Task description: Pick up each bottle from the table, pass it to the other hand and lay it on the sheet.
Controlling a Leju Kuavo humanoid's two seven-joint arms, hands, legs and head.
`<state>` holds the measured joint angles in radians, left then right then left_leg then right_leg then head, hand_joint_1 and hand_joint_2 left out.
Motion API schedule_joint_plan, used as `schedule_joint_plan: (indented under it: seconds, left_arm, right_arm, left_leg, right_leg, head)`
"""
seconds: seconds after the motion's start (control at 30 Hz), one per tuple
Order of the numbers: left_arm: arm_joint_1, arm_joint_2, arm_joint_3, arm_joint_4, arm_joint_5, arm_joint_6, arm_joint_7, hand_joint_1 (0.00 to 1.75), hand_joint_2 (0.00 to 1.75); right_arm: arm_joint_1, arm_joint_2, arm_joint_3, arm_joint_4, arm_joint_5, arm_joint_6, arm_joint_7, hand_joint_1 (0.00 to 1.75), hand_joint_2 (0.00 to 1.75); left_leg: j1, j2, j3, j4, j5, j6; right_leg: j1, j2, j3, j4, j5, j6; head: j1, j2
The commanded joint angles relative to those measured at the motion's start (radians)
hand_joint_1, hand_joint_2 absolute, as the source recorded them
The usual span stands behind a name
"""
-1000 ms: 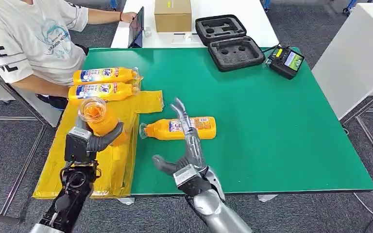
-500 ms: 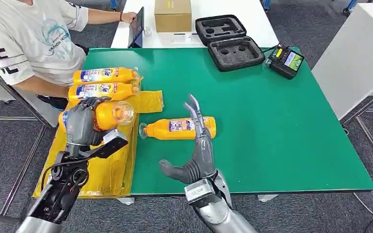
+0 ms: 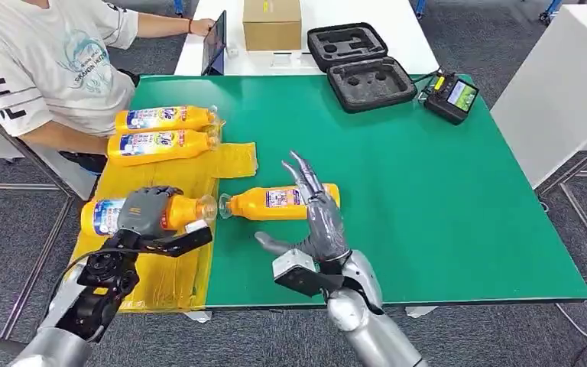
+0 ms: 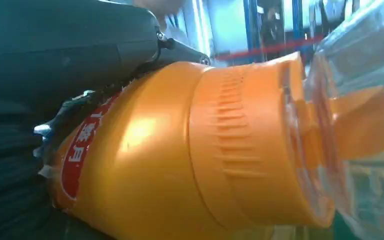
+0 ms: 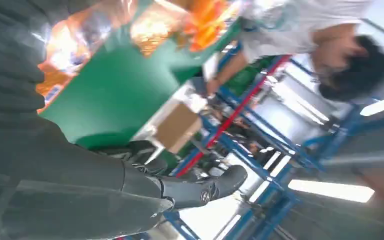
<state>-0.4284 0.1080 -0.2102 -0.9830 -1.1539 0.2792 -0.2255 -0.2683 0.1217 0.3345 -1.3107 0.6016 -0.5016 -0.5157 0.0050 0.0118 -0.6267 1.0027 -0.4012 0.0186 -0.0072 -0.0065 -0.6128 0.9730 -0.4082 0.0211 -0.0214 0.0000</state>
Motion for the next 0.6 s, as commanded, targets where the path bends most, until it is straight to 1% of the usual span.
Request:
schedule_joint_plan:
  seconds: [0.03, 0.07, 0.1, 0.13, 0.17, 0.2, 0.23, 0.33, 0.37, 0.4, 0.47, 0.5, 0.53, 0.57, 0.6]
  left_arm:
    - [-0.106, 0.002, -0.001, 0.262, 0.039, -0.070, -0.016, 1.75, 1.75]
    - [-0.107, 0.002, 0.002, 0.266, 0.043, -0.075, -0.018, 1.75, 1.75]
    - [-0.107, 0.004, 0.005, 0.273, 0.049, -0.075, -0.023, 1.75, 1.75]
    - [-0.107, 0.004, 0.005, 0.273, 0.049, -0.075, -0.023, 1.75, 1.75]
    - [-0.107, 0.004, 0.005, 0.273, 0.049, -0.075, -0.023, 1.75, 1.75]
    - [-0.107, 0.004, 0.005, 0.273, 0.049, -0.075, -0.023, 1.75, 1.75]
    - [-0.107, 0.004, 0.005, 0.273, 0.049, -0.075, -0.023, 1.75, 1.75]
    - [-0.107, 0.004, 0.005, 0.273, 0.049, -0.075, -0.023, 1.75, 1.75]
    - [-0.109, 0.003, 0.006, 0.284, 0.050, -0.083, -0.019, 1.75, 1.75]
    - [-0.109, 0.003, 0.013, 0.295, 0.055, -0.084, -0.015, 1.75, 1.75]
    - [-0.110, 0.001, 0.023, 0.318, 0.063, -0.083, -0.013, 1.75, 1.75]
    - [-0.111, 0.001, 0.027, 0.325, 0.067, -0.082, -0.016, 1.75, 1.75]
    - [-0.112, 0.002, 0.031, 0.337, 0.066, -0.079, -0.016, 1.75, 1.75]
    - [-0.113, 0.001, 0.038, 0.349, 0.076, -0.087, -0.024, 1.75, 1.75]
    - [-0.113, 0.002, 0.041, 0.357, 0.079, -0.090, -0.031, 1.75, 1.75]
  right_arm:
    - [-0.064, 0.021, -0.071, 0.141, 0.031, 0.036, 0.028, 0.00, 1.75]
    - [-0.065, 0.022, -0.072, 0.142, 0.031, 0.038, 0.029, 0.00, 1.75]
    - [-0.068, 0.024, -0.073, 0.146, 0.031, 0.041, 0.030, 0.00, 1.75]
    - [-0.068, 0.024, -0.073, 0.146, 0.031, 0.041, 0.030, 0.00, 1.75]
    - [-0.068, 0.024, -0.073, 0.146, 0.031, 0.041, 0.030, 0.00, 1.75]
    - [-0.068, 0.024, -0.073, 0.146, 0.031, 0.041, 0.030, 0.00, 1.75]
    - [-0.068, 0.024, -0.073, 0.146, 0.031, 0.041, 0.030, 0.00, 1.75]
    - [-0.068, 0.024, -0.073, 0.146, 0.031, 0.041, 0.030, 0.00, 1.75]
    - [-0.072, 0.023, -0.075, 0.152, 0.038, 0.046, 0.037, 0.00, 1.75]
    - [-0.075, 0.024, -0.077, 0.155, 0.039, 0.049, 0.039, 0.00, 1.75]
    - [-0.081, 0.024, -0.081, 0.161, 0.051, 0.053, 0.044, 0.00, 1.75]
    - [-0.083, 0.023, -0.082, 0.164, 0.056, 0.054, 0.049, 0.00, 1.75]
    - [-0.091, 0.020, -0.082, 0.172, 0.075, 0.059, 0.069, 0.00, 1.75]
    - [-0.101, 0.017, -0.087, 0.181, 0.095, 0.066, 0.098, 0.00, 1.75]
    - [-0.118, 0.011, -0.089, 0.202, 0.121, 0.093, 0.142, 0.00, 1.75]
  left_leg:
    - [0.001, -0.002, 0.006, -0.001, -0.002, -0.001]
    - [0.000, 0.000, 0.004, -0.001, -0.001, -0.001]
    - [0.001, -0.001, 0.007, -0.001, -0.003, -0.001]
    - [0.000, -0.001, 0.004, -0.001, -0.001, -0.001]
    - [0.001, 0.000, 0.006, -0.001, -0.002, -0.001]
    - [0.000, 0.000, 0.003, -0.001, -0.001, -0.001]
    - [0.001, -0.001, 0.006, -0.001, -0.002, -0.001]
    - [0.001, 0.000, 0.004, -0.001, -0.002, -0.001]
    - [0.001, 0.000, 0.006, -0.001, -0.002, -0.001]
    - [0.000, 0.000, 0.004, -0.001, -0.001, -0.001]
    - [0.000, 0.000, 0.005, 0.000, -0.002, -0.001]
    - [0.000, 0.000, 0.003, -0.001, -0.001, -0.001]
    - [0.000, 0.000, 0.005, -0.001, -0.002, -0.001]
    - [0.000, 0.000, 0.003, -0.001, -0.001, -0.001]
    - [0.000, 0.001, 0.005, -0.001, -0.002, -0.001]
  right_leg:
    - [0.000, -0.001, 0.007, -0.001, -0.003, -0.001]
    - [0.000, 0.001, 0.004, -0.001, -0.001, 0.000]
    - [0.000, 0.001, 0.007, 0.000, -0.003, -0.001]
    - [0.000, 0.001, 0.004, 0.000, -0.001, 0.000]
    - [0.000, 0.001, 0.006, 0.000, -0.002, -0.001]
    - [0.000, 0.001, 0.003, 0.000, -0.001, 0.000]
    - [0.000, 0.001, 0.007, 0.000, -0.002, -0.001]
    - [0.000, 0.001, 0.005, 0.000, -0.001, -0.001]
    - [0.000, 0.002, 0.006, 0.000, -0.002, -0.001]
    - [0.000, 0.001, 0.004, 0.000, -0.001, 0.000]
    - [0.000, 0.002, 0.006, 0.000, -0.002, -0.001]
    - [0.000, 0.001, 0.003, 0.000, -0.001, 0.000]
    - [0.000, 0.002, 0.005, 0.000, -0.002, -0.001]
    - [0.000, 0.002, 0.003, 0.000, -0.001, 0.000]
    - [0.000, 0.002, 0.005, 0.000, -0.001, -0.001]
  head:
    - [0.000, 0.000]
    - [0.000, 0.000]
    - [0.000, 0.000]
    - [0.000, 0.000]
    - [0.000, 0.000]
    - [0.000, 0.000]
    - [0.000, 0.000]
    - [0.000, 0.000]
    - [0.000, 0.000]
    - [0.000, 0.000]
    - [0.000, 0.000]
    - [0.000, 0.000]
    - [0.000, 0.000]
    - [0.000, 0.000]
    - [0.000, 0.000]
